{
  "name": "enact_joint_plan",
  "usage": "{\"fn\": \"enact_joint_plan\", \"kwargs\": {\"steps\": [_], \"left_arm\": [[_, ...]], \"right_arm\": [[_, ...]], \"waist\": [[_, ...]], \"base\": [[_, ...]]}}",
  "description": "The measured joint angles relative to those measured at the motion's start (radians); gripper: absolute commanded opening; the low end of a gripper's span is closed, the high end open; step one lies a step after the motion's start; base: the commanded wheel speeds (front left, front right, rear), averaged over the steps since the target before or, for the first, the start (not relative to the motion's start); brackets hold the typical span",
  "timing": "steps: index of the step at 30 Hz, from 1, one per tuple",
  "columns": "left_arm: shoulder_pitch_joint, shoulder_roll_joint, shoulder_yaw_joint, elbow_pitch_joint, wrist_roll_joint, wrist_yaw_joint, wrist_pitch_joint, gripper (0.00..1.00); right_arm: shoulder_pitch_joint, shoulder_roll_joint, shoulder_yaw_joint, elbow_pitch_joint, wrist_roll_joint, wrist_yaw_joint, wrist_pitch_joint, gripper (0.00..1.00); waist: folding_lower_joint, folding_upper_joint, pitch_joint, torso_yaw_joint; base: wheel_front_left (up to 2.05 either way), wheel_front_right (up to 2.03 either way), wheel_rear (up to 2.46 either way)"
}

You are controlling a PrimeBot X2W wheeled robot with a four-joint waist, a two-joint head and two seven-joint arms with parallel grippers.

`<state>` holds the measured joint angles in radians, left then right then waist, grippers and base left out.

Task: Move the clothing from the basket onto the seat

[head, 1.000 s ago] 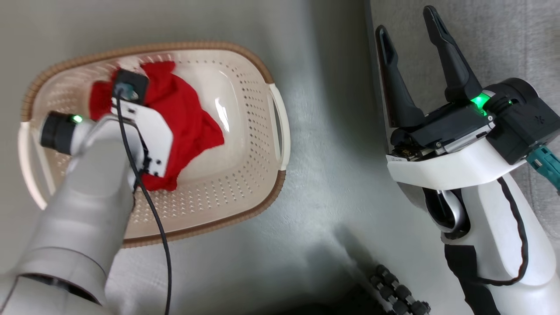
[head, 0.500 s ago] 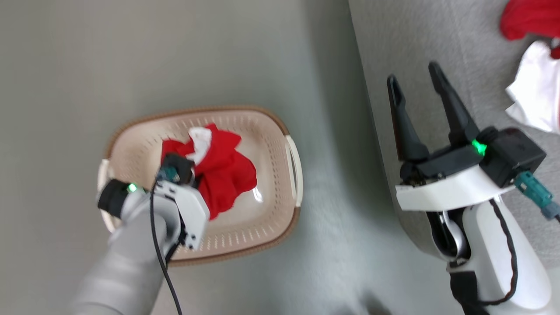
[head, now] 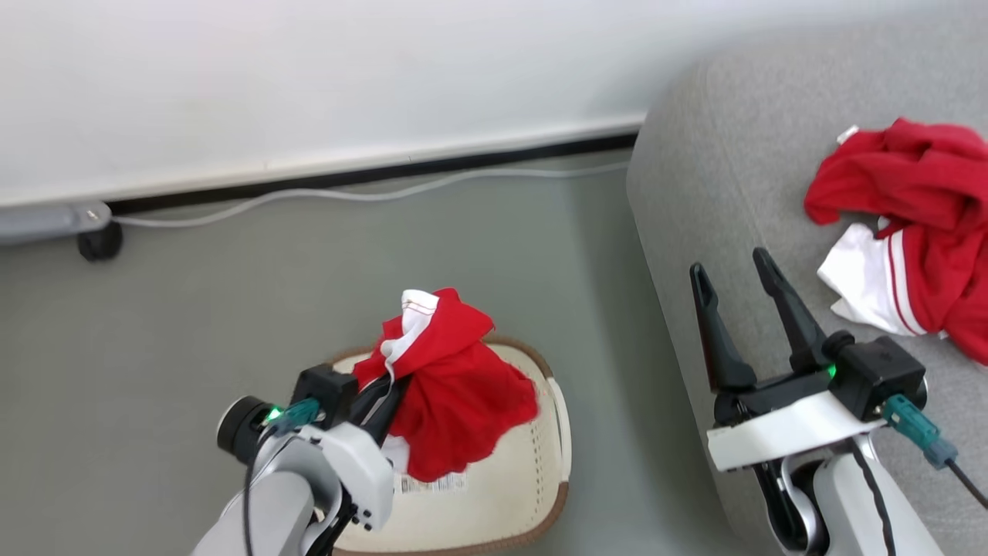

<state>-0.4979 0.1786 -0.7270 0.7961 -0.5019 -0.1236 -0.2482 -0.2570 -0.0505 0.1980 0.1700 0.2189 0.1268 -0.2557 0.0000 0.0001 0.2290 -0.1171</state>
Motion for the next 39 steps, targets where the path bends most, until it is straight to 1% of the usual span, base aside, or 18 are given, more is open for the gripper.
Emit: {"fn": "enact_joint_plan", "kwargs": {"steps": [5,10,15,20,27,34,37,39], "left_arm": [[0.091,0.044,0.065,-0.142,0.004,0.000,0.000,0.00],[0.155,0.084,0.090,-0.258,-0.007,0.000,0.000,0.00],[0.168,0.124,0.099,-0.359,-0.061,0.000,0.000,0.00],[0.185,0.163,0.114,-0.414,-0.105,0.000,0.002,0.00],[0.187,0.190,0.146,-0.490,-0.149,0.001,0.032,0.00],[0.186,0.192,0.148,-0.524,-0.168,0.003,0.065,0.00],[0.180,0.192,0.148,-0.530,-0.168,0.005,0.079,0.00],[0.172,0.192,0.148,-0.534,-0.168,0.005,0.088,0.00]], "right_arm": [[0.054,0.000,0.004,0.003,0.000,0.000,0.000,1.00],[0.106,0.001,0.044,0.006,-0.002,0.000,0.000,1.00],[0.145,0.001,0.063,0.007,-0.009,0.000,0.000,1.00],[0.168,0.001,0.087,0.007,-0.009,0.000,0.000,1.00],[0.182,0.001,0.102,0.007,-0.008,0.000,0.000,1.00],[0.183,0.001,0.114,-0.005,-0.008,0.000,0.000,1.00],[0.182,-0.002,0.144,-0.020,-0.004,0.000,0.000,1.00],[0.179,-0.015,0.179,-0.026,0.013,0.000,0.000,1.00]], "waist": [[0.0000,0.0000,-0.072,0.010],[0.0000,0.0000,-0.137,0.016],[0.0000,0.0000,-0.192,0.019],[0.0000,0.0000,-0.232,0.011],[0.0000,0.0000,-0.259,0.003],[0.0000,0.0000,-0.257,0.015],[0.0000,0.0000,-0.254,0.019],[0.0000,0.0000,-0.252,0.022]], "base": [[0.00,0.00,0.00],[0.00,0.00,0.00],[0.00,0.00,0.00],[0.00,0.00,0.00],[0.00,0.00,0.00],[0.00,0.00,0.00],[0.00,0.00,0.00],[0.00,0.00,0.00]]}}
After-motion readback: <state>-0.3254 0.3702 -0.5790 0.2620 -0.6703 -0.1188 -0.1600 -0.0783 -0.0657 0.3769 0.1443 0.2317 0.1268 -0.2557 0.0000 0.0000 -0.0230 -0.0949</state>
